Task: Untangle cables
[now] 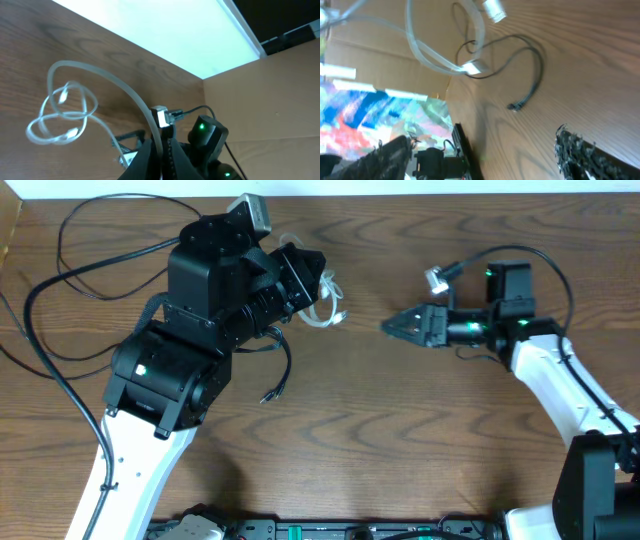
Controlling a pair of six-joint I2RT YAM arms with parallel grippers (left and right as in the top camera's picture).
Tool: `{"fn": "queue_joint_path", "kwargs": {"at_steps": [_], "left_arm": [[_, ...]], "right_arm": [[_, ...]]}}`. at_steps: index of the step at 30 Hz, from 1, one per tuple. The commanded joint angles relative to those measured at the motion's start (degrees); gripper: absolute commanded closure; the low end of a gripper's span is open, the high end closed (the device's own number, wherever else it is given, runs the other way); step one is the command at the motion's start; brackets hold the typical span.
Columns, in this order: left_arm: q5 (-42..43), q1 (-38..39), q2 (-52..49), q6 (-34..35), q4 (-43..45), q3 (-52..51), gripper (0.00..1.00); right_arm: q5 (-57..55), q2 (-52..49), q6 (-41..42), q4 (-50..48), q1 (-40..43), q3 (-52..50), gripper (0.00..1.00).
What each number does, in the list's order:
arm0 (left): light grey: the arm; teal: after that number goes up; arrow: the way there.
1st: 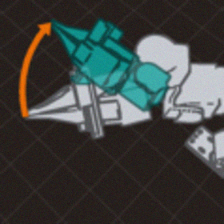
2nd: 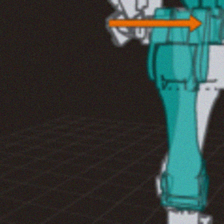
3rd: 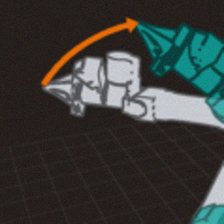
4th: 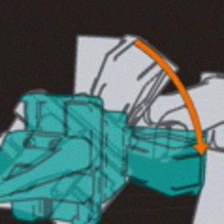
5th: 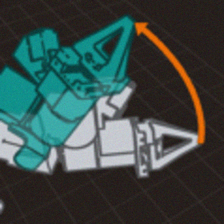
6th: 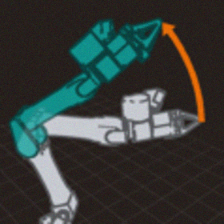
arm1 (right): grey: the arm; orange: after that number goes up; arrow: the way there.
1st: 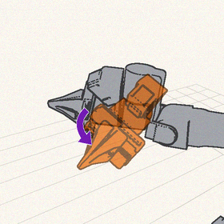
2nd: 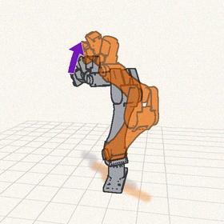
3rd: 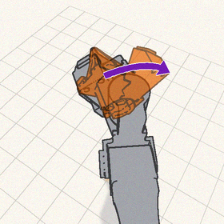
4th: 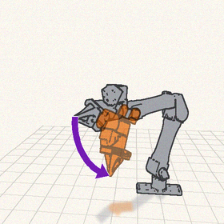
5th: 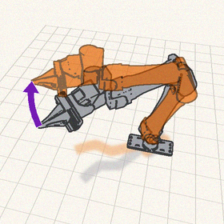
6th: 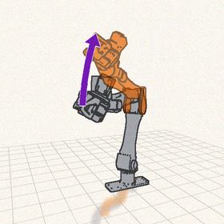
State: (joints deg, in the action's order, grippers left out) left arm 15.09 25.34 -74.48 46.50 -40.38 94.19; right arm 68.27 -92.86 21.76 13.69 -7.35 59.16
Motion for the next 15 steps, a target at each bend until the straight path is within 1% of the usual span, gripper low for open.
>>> {"fn": "queue_joint_path", "kwargs": {"at_steps": [1,3,7,11,12,15], "left_arm": [[-0.15,0.13,0.33,1.09,0.2,0.44,0.92],[-0.15,0.13,0.33,1.75,0.17,0.44,0.93],[-0.11,0.13,0.33,2.97,0.15,0.42,0.93],[0.52,0.13,0.28,3.82,0.17,0.42,0.93],[0.92,0.13,0.26,4.5,0.15,0.42,0.92],[0.94,0.13,0.15,4.66,0.04,0.42,0.93]], "right_arm": [[0.81,0.39,10.29,-6.23,-2.89,0.37,0.1],[-0.85,0.39,14.32,-9.94,-4.11,0.35,0.1],[-2.14,0.39,18.78,-18.14,-5.88,0.35,0.11],[-6.6,0.39,18.99,-21.66,-7.63,0.37,0.18],[-8.83,0.37,19.61,-21.66,-8.85,0.35,0.23],[-10.82,0.37,19.71,-21.66,-10.99,0.35,0.27]]}}
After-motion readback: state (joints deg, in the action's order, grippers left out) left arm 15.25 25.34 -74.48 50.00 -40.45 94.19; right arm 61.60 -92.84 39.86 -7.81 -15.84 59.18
